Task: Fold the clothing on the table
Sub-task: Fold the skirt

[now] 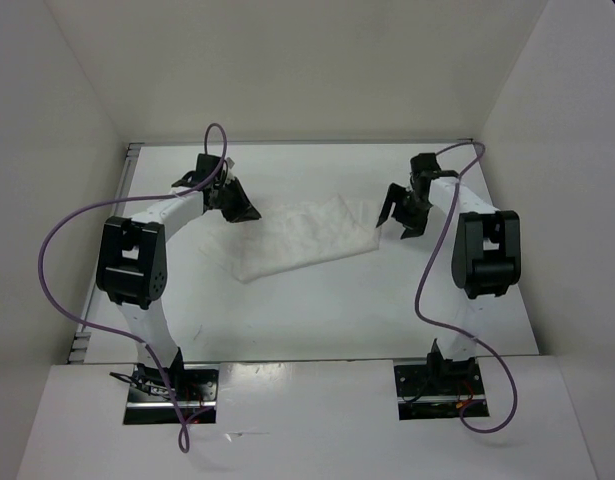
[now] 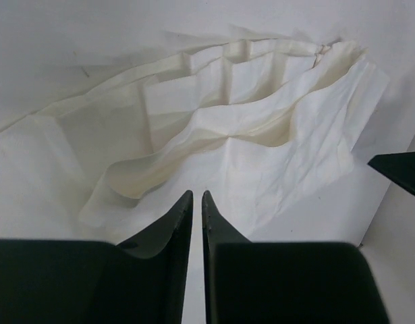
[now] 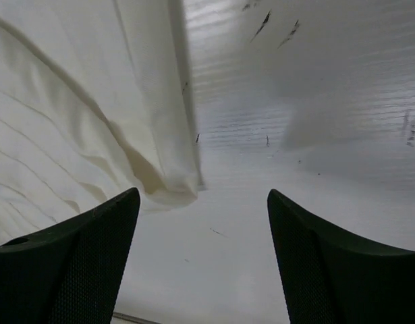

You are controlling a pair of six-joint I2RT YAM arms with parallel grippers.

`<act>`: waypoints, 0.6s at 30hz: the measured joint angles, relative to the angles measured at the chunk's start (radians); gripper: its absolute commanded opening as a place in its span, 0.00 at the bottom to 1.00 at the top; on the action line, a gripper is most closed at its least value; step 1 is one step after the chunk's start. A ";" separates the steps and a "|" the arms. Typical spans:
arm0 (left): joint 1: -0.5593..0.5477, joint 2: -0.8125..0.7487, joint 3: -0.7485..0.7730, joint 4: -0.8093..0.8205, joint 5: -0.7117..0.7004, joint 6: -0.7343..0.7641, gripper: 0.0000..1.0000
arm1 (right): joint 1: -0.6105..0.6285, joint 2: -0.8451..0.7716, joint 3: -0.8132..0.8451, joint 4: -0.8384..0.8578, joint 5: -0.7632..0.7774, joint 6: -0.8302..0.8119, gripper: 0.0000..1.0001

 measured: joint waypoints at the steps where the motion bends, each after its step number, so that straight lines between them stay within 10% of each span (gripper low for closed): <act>1: 0.000 0.000 0.000 -0.001 0.001 0.000 0.16 | -0.005 0.019 -0.014 0.005 -0.024 -0.008 0.81; 18: -0.004 0.000 0.000 -0.014 0.012 -0.002 0.17 | -0.058 0.172 -0.037 0.146 -0.507 -0.058 0.79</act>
